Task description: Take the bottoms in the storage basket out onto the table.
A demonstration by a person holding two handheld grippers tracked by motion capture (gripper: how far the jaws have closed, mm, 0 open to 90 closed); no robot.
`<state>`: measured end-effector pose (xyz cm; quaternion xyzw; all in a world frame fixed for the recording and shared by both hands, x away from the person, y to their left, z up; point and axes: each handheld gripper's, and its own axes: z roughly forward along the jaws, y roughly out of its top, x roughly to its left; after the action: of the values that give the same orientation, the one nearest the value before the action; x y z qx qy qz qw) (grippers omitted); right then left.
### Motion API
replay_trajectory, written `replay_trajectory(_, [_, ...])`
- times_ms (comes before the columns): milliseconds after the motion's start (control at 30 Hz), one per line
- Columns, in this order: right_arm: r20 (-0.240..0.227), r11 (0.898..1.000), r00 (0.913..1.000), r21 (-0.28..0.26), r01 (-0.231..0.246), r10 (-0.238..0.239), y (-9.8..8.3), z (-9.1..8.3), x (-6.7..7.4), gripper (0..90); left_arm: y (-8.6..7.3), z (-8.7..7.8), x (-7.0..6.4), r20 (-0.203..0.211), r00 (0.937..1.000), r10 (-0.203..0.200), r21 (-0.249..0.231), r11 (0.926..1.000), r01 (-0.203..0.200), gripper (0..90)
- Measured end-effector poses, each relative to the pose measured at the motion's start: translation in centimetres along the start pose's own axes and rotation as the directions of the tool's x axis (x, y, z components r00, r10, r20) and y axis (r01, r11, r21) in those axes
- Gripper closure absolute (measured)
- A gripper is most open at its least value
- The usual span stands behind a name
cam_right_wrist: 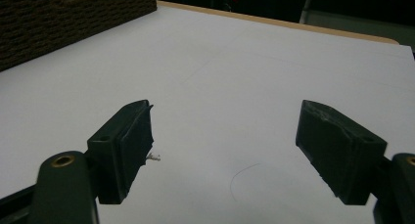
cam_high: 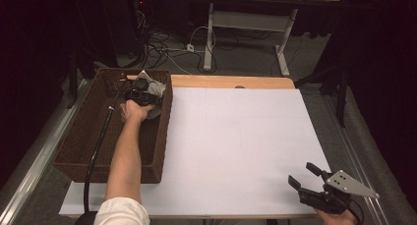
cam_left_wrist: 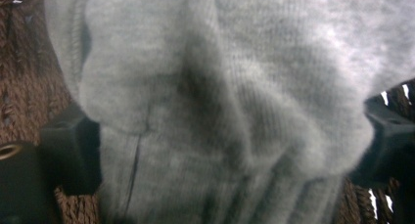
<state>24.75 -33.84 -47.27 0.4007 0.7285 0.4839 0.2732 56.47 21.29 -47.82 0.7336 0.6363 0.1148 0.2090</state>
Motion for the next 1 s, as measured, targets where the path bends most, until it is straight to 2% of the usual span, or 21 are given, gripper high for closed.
replay_trajectory(67, [-0.001, 1.0, 1.0, 0.0, 0.0, 0.0, 0.0, 0.0, 0.0, 22.3, -0.2, -0.1, 0.0, 0.0, 1.0, 0.002, -0.009, 1.0, -0.002, 16.8])
replay_trajectory(100, [-0.001, 1.0, 1.0, 0.0, 0.0, 0.0, 0.0, 0.0, 0.0, 22.3, -0.3, -0.2, 0.1, 0.003, 1.0, 0.007, -0.011, 0.9999, -0.007, 16.8])
replay_trajectory(167, [0.0, 1.0, 1.0, 0.0, 0.001, -0.001, 0.0, 0.0, 0.0, 22.3, -0.3, -0.6, 0.1, 0.001, 1.0, 0.005, -0.005, 1.0, -0.005, 24.0])
replay_trajectory(467, [0.003, 1.0, 1.0, 0.002, 0.002, -0.002, 0.0, 0.0, 0.0, 22.4, 0.0, -1.3, -0.4, -0.026, 0.9997, 0.0, 0.016, 0.9999, 0.0, 37.2])
replay_trajectory(767, [-0.018, 1.0, 0.9998, 0.01, 0.005, -0.004, 0.0, 0.3, -0.1, 22.4, -0.2, -1.8, -0.4, -0.01, 0.9993, 0.037, 0.025, 0.999, -0.037, 39.2])
replay_trajectory(933, [-0.029, 1.0, 0.9995, 0.01, -0.009, 0.009, 0.0, 0.2, -0.2, 22.4, -0.5, -2.6, -0.5, -0.011, 0.9969, 0.078, 0.028, 0.9966, -0.077, 39.8])
replay_trajectory(1000, [-0.03, 1.0, 0.9995, 0.009, -0.01, 0.01, 0.0, 0.1, -0.2, 22.4, -0.8, -3.0, -0.3, -0.001, 0.9969, 0.078, 0.032, 0.9964, -0.078, 40.2])
